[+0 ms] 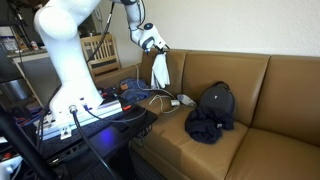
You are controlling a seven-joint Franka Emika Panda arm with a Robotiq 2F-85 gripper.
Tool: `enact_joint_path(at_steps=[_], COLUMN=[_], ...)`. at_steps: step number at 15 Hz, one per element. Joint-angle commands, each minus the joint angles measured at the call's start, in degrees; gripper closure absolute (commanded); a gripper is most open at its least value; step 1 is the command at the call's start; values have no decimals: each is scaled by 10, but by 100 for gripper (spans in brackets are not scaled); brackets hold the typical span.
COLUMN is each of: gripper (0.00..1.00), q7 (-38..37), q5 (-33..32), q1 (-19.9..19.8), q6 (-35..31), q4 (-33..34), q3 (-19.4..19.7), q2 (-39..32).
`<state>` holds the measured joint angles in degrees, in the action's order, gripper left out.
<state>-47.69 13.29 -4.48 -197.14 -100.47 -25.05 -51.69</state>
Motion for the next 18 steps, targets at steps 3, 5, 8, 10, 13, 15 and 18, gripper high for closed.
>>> enact_joint_path(at_steps=[3,5,8,10,13,15,18], gripper=[98,98,98,98,98,98,98], q7=[8,11,11,8,0,-8,-22], q5=[24,54,100,128,173,198,243], q1=[-7,-20,-20,-32,-58,-84,-120], q6=[-4,-7,-10,-10,-9,-9,-7], q4=[-17,-6,5,10,10,27,54], q3=[5,53,125,168,227,259,298], q2=[9,28,57,80,104,90,56])
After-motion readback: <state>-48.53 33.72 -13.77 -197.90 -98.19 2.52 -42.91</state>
